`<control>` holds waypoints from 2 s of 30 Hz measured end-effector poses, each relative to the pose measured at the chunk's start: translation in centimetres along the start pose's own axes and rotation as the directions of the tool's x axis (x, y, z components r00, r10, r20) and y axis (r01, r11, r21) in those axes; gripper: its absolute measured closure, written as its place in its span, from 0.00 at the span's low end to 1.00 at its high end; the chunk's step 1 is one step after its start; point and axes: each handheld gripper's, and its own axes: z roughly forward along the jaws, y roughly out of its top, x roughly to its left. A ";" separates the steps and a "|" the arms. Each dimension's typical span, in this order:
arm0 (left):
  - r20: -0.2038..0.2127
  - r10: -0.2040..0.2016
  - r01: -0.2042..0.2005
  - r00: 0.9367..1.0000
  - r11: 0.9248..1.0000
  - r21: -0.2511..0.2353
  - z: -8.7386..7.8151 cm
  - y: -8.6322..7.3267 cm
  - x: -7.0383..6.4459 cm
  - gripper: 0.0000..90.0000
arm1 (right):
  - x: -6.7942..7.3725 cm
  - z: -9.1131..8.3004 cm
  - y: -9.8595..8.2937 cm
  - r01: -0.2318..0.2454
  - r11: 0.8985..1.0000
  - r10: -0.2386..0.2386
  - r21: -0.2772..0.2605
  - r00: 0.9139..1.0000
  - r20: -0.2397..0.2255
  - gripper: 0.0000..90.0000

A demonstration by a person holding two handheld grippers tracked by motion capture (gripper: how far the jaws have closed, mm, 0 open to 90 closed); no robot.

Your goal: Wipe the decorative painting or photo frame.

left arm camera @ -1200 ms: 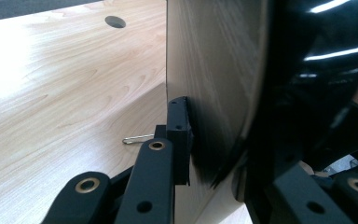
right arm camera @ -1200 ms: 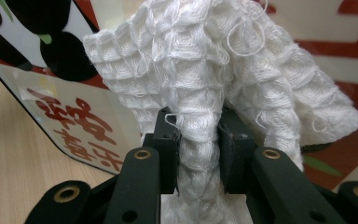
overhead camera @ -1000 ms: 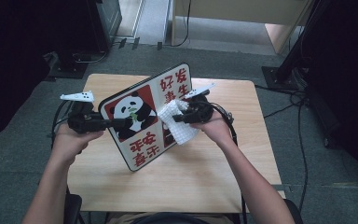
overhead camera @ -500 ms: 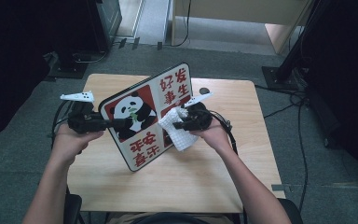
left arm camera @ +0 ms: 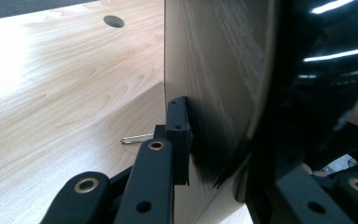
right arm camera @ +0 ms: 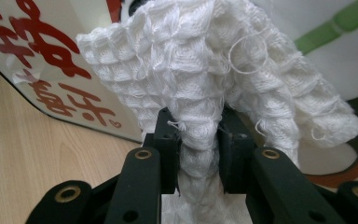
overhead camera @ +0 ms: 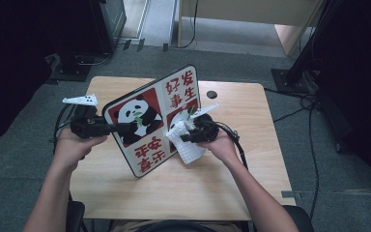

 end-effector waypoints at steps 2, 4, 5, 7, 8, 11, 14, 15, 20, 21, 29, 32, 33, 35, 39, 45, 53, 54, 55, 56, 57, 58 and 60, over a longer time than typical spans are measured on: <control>0.001 0.001 -0.001 1.000 1.000 0.000 0.0 0.0 0.0 0.86 | 0.0 0.2 -0.3 -0.005 1.000 0.005 0.003 1.000 -0.001 0.81; 0.002 -0.001 0.001 1.000 1.000 -0.002 0.0 0.0 0.0 0.86 | -0.1 0.5 -0.6 -0.001 1.000 0.001 0.015 1.000 -0.002 0.82; 0.001 -0.001 0.001 1.000 1.000 0.000 0.0 0.0 0.0 0.86 | -0.1 0.8 -0.8 -0.004 1.000 0.004 0.022 1.000 -0.004 0.82; 0.001 -0.001 0.001 1.000 1.000 0.001 0.0 0.0 0.0 0.86 | -0.2 1.0 -0.9 -0.007 0.999 0.007 0.032 1.000 -0.007 0.82; 0.001 -0.001 0.001 1.000 1.000 0.001 0.0 0.0 0.0 0.86 | -0.2 1.1 -1.0 -0.007 0.999 0.008 0.032 1.000 -0.008 0.82; 0.000 -0.001 0.001 1.000 1.000 0.000 0.0 0.0 0.0 0.86 | -0.2 1.2 -1.4 -0.019 1.000 0.019 0.023 1.000 -0.009 0.83; -0.001 0.000 0.000 1.000 1.000 0.000 0.0 0.0 0.0 0.86 | -0.3 1.6 -1.8 -0.027 0.999 0.028 0.028 1.000 -0.008 0.84; -0.001 0.000 0.000 1.000 1.000 -0.001 0.0 0.0 0.0 0.86 | -0.4 1.7 -1.9 -0.031 0.999 0.031 0.032 0.999 -0.007 0.84; -0.005 -0.003 0.003 1.000 1.000 -0.002 0.0 0.0 -0.1 0.86 | -0.5 2.1 -2.2 -0.057 0.997 0.058 0.053 0.998 -0.014 0.84; -0.004 -0.004 0.004 1.000 1.000 -0.002 0.0 0.0 -0.1 0.86 | -0.5 2.1 -2.2 -0.057 0.997 0.058 0.053 0.998 -0.018 0.84; -0.008 -0.004 0.004 1.000 1.000 -0.001 0.0 0.0 -0.1 0.86 | -0.6 1.7 -2.1 -0.050 0.997 0.051 0.055 0.998 -0.024 0.85; -0.007 -0.006 0.006 1.000 1.000 0.001 0.0 0.0 -0.1 0.86 | -0.7 1.1 -2.0 -0.029 0.999 0.030 0.041 0.999 -0.024 0.86; -0.008 -0.006 0.006 1.000 1.000 0.001 0.0 0.0 -0.1 0.86 | -0.6 0.9 -1.9 -0.027 0.999 0.028 0.037 0.999 -0.020 0.86; -0.012 -0.008 0.008 1.000 1.000 0.001 0.0 0.0 -0.2 0.86 | -0.6 0.6 -1.9 -0.033 0.999 0.033 0.034 0.999 -0.018 0.86; -0.013 -0.005 0.005 1.000 1.000 0.000 0.0 0.0 -0.1 0.86 | -0.5 -0.9 -1.3 -0.023 1.000 0.023 0.002 1.000 -0.006 0.86; -0.011 -0.004 0.004 1.000 1.000 -0.001 0.0 0.0 -0.1 0.86 | 0.2 -2.7 0.4 -0.001 1.000 0.002 -0.028 1.000 0.022 0.86; -0.011 -0.006 0.006 1.000 1.000 0.002 0.0 0.0 -0.2 0.86 | 1.5 -4.7 3.0 0.034 0.998 -0.033 -0.057 0.999 0.010 0.86; -0.010 -0.005 0.005 1.000 1.000 0.002 0.0 0.0 -0.2 0.86 | 1.6 -5.0 3.5 0.036 0.998 -0.036 -0.056 0.999 0.009 0.86; -0.009 -0.006 0.006 1.000 1.000 0.001 0.0 0.0 -0.2 0.86 | 1.7 -5.2 3.9 0.046 0.998 -0.045 -0.054 0.999 0.012 0.86; -0.009 -0.005 0.005 1.000 1.000 0.002 0.0 0.0 -0.1 0.86 | 1.8 -5.5 4.3 0.057 0.997 -0.056 -0.053 0.998 0.018 0.86; -0.007 -0.004 0.004 1.000 1.000 0.002 0.0 0.0 -0.1 0.86 | 2.0 -5.8 4.8 0.062 0.997 -0.061 -0.052 0.998 0.017 0.86; -0.006 -0.004 0.004 1.000 1.000 0.002 0.0 0.0 -0.1 0.86 | 2.1 -6.1 5.2 0.067 0.996 -0.066 -0.057 0.998 0.017 0.86; -0.006 -0.004 0.004 1.000 1.000 0.003 0.0 0.0 -0.1 0.86 | 2.4 -6.7 6.2 0.075 0.995 -0.074 -0.066 0.997 0.012 0.86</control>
